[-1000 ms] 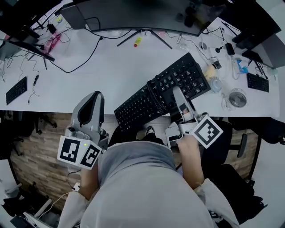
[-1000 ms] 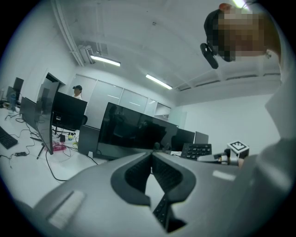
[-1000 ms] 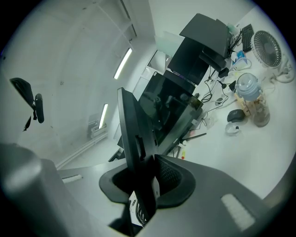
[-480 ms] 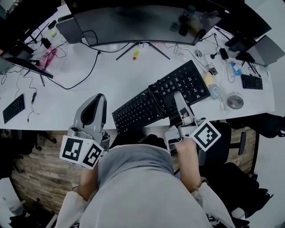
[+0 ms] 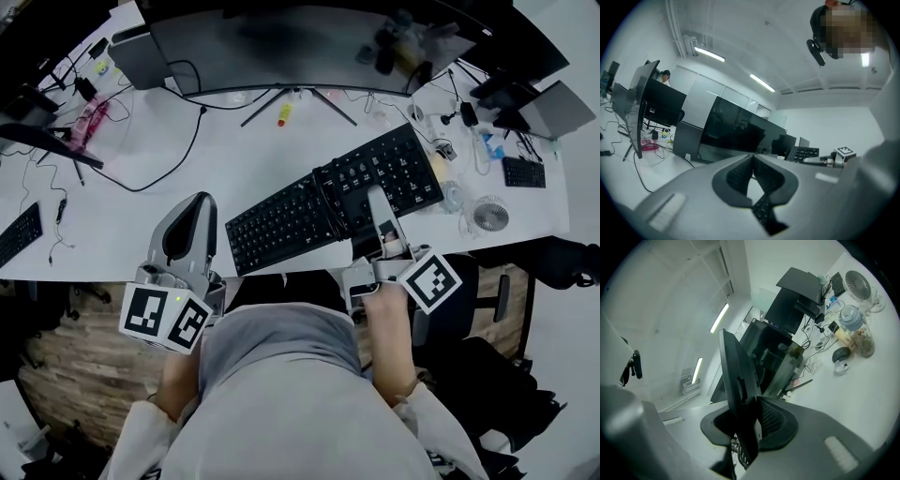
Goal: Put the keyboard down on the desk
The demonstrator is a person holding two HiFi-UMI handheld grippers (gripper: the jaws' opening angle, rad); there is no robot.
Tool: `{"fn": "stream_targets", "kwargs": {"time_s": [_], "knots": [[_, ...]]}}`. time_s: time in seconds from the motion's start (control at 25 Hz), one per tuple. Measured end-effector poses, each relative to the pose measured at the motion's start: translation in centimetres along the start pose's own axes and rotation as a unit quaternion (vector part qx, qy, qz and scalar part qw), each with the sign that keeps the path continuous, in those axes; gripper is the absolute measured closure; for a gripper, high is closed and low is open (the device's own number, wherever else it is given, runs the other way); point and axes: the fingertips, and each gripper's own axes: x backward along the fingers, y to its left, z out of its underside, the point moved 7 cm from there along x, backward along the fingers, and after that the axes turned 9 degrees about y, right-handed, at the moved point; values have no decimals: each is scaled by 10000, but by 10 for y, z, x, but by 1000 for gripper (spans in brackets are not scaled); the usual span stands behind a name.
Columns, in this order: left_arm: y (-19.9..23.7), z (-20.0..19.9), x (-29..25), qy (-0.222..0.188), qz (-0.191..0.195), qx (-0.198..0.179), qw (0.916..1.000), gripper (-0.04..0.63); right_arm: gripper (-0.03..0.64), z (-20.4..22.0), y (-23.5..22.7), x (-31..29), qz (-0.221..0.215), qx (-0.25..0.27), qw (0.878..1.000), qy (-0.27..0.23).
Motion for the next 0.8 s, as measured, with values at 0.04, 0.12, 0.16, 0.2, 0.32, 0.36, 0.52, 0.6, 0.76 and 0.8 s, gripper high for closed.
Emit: {"fn": "stream_targets", "kwargs": {"time_s": [0.04, 0.12, 0.16, 0.2, 0.32, 0.36, 0.52, 0.6, 0.76, 0.8], "knots": [[3, 0, -1, 14, -27, 26, 10000, 595, 538, 0, 0, -4, -26, -21, 10000, -12], [7, 2, -4, 39, -84, 74, 9999, 595, 538, 0, -2, -11, -56, -69, 10000, -17], [8, 2, -5, 41, -116, 96, 9999, 595, 538, -1, -3, -14, -59, -79, 10000, -12], [9, 2, -6, 33, -154, 125, 9998, 595, 538, -2, -5, -17, -57, -78, 10000, -3], [8, 0, -11, -3, -239, 230, 9995, 595, 538, -7, -12, -27, -48, -89, 9999, 23], [8, -1, -13, 8, -251, 228, 9994, 595, 537, -9, -14, -30, -51, -109, 9999, 28], [9, -3, -20, -2, -320, 331, 9989, 595, 535, -14, -21, -44, -114, -205, 9997, 48], [11, -6, -22, -112, -382, 454, 9982, 595, 535, -16, -26, -50, -126, -216, 9997, 52], [12, -6, -24, -163, -490, 466, 9976, 595, 534, -15, -43, -56, -63, -367, 9993, -2], [12, -6, -25, -147, -511, 467, 9975, 595, 534, -16, -47, -57, -76, -426, 9991, -23]]}}
